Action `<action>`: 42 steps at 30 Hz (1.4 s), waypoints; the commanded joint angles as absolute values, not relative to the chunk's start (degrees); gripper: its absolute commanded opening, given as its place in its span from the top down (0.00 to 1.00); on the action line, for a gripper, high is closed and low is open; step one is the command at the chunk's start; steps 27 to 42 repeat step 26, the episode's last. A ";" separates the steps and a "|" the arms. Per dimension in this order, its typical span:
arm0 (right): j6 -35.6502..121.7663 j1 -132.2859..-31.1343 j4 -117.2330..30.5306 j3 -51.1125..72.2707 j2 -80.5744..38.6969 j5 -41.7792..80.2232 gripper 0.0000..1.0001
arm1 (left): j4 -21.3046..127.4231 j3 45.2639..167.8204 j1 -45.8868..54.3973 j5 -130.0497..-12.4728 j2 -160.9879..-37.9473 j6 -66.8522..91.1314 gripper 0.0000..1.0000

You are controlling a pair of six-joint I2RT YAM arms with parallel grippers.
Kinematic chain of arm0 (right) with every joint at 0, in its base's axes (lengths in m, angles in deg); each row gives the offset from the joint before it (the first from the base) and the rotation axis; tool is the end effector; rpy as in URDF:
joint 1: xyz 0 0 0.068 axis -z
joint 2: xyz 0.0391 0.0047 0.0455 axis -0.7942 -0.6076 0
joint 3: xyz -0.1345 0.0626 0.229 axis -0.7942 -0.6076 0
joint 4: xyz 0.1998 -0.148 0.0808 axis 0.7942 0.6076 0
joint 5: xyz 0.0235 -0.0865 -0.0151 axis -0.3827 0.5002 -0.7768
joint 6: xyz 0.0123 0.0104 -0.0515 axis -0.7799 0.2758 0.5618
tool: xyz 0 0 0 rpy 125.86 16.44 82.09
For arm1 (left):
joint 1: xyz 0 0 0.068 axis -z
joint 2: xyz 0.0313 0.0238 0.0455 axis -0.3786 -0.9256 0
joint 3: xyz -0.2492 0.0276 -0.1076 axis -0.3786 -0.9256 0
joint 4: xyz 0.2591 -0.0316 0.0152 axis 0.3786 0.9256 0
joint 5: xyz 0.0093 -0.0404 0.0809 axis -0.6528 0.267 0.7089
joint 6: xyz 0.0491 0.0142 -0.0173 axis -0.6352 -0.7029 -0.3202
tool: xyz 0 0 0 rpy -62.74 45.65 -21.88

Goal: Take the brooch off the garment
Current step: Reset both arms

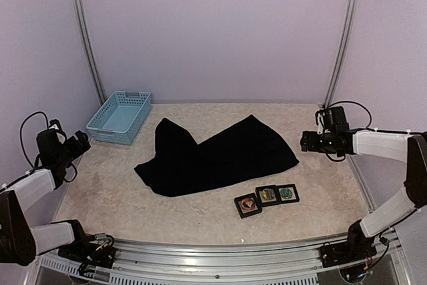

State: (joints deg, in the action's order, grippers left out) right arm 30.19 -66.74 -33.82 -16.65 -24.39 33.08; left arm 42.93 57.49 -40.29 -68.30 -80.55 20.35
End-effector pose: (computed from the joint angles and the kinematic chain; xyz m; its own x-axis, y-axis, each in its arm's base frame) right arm 0.2956 0.0705 0.2014 -0.7170 0.1644 -0.6774 0.0753 0.9844 0.1592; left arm 0.2044 0.0632 0.2095 -0.2460 -0.4346 -0.8664 -0.3292 0.8782 -0.3470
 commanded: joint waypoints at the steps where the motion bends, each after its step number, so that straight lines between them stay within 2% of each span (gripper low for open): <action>1: 33.52 -63.47 -49.64 -25.93 -15.56 39.21 0.13 | 36.90 56.83 -39.41 -58.27 -81.43 15.70 0.01; 5: 36.67 -63.32 -62.85 -35.18 -8.38 44.39 0.11 | 33.26 55.08 -36.69 -54.08 -81.60 13.49 0.01; 9: 37.08 -63.31 -70.45 -41.17 -6.85 46.16 0.11 | 32.31 54.00 -32.17 -48.03 -83.74 12.77 0.01; 20: 38.03 -63.31 -70.15 -43.77 -3.08 48.74 0.10 | 32.43 55.53 -23.55 -35.58 -92.74 16.87 0.01; 42: 37.72 -63.31 -69.35 -45.08 -0.52 49.85 0.10 | 31.24 56.33 -22.68 -33.71 -93.83 15.58 0.01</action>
